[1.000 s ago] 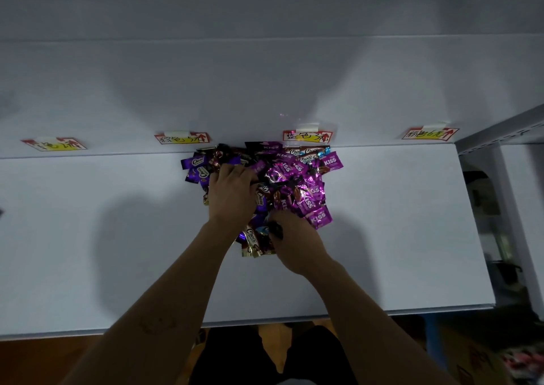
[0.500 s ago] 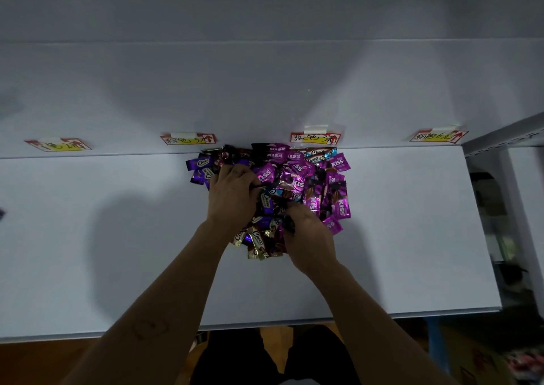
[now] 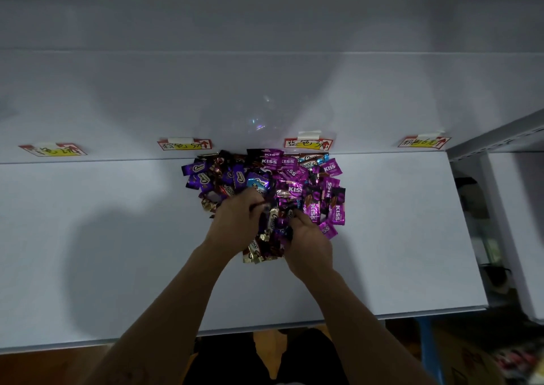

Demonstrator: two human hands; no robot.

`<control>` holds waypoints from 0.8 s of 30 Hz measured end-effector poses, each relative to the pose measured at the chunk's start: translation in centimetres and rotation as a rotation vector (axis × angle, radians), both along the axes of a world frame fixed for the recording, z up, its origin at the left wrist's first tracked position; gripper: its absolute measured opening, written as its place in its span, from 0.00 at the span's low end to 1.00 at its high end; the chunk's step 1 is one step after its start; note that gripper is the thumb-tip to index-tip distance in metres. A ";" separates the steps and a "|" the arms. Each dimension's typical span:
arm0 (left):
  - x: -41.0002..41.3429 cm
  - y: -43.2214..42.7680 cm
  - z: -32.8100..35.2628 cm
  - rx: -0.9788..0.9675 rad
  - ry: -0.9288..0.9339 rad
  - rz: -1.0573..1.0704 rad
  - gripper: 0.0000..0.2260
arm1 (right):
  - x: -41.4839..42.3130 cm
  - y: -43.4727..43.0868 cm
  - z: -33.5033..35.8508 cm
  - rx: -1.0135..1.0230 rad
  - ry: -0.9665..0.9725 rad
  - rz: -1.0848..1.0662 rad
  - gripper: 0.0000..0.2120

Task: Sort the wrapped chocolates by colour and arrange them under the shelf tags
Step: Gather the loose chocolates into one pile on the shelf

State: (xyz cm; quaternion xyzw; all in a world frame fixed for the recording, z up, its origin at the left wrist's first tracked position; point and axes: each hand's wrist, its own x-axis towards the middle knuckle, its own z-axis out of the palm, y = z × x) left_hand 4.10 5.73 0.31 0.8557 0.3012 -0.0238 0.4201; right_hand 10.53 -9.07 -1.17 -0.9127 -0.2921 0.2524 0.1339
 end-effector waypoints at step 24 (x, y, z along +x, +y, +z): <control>1.1 0.6 -1.5 0.474 0.150 -0.245 0.07 | 1.0 -2.4 1.7 0.114 0.164 -0.182 0.13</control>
